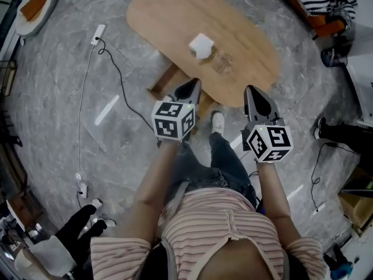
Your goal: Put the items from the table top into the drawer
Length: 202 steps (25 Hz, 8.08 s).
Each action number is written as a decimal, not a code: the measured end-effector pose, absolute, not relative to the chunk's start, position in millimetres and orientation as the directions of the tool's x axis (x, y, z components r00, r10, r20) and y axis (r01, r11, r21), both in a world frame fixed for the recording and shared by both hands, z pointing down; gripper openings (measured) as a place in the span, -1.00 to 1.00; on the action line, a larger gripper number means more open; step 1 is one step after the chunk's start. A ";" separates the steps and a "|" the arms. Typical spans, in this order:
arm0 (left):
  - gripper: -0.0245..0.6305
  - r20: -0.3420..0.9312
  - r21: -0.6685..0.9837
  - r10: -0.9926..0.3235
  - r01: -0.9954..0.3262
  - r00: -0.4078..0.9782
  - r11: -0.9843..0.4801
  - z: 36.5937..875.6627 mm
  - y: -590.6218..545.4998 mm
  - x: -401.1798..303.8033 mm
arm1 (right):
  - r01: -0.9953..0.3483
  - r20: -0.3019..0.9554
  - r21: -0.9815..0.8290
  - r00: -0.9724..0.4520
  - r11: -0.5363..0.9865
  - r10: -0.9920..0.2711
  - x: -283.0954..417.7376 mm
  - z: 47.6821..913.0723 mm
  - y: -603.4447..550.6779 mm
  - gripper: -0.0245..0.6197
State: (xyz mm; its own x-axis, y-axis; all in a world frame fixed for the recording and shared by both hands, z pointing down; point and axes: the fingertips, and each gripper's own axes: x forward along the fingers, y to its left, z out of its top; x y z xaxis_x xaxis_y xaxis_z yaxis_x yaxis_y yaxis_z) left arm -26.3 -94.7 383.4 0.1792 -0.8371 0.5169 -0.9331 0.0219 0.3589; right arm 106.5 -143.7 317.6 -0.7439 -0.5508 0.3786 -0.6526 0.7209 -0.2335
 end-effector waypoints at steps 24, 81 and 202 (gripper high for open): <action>-0.68 0.677 0.372 -0.724 -0.909 0.129 0.186 527.0 -186.8 -6.6 | -0.514 0.504 -0.284 -0.798 0.809 -0.330 101.2 426.1 -205.7 -0.90; -0.84 0.874 0.230 -0.485 -0.894 0.016 0.385 651.4 -241.2 -17.8 | -0.567 0.627 -0.282 -0.719 0.774 -0.299 110.7 528.1 -243.4 -0.90; -0.84 0.931 0.219 -0.362 -0.848 0.034 0.483 818.2 8.9 -39.1 | -0.220 0.836 -0.256 -0.540 0.941 0.101 24.5 682.5 -45.4 -0.90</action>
